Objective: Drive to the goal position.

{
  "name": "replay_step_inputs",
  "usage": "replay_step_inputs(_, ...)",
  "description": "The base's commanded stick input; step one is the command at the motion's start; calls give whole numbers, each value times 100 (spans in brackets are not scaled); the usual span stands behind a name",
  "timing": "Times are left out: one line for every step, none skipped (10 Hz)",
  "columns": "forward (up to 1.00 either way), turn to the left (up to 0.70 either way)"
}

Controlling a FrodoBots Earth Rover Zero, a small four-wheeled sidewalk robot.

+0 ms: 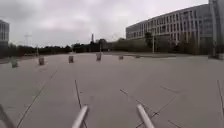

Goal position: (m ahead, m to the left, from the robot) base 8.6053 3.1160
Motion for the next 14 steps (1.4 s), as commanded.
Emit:
replay_step_inputs(100,27)
replay_step_inputs(100,27)
replay_step_inputs(100,27)
replay_step_inputs(100,27)
replay_step_inputs(100,27)
replay_step_inputs(100,27)
replay_step_inputs(100,27)
replay_step_inputs(100,27)
replay_step_inputs(100,27)
replay_step_inputs(100,5)
replay_step_inputs(100,0)
replay_step_inputs(100,0)
replay_step_inputs(100,0)
replay_step_inputs(100,0)
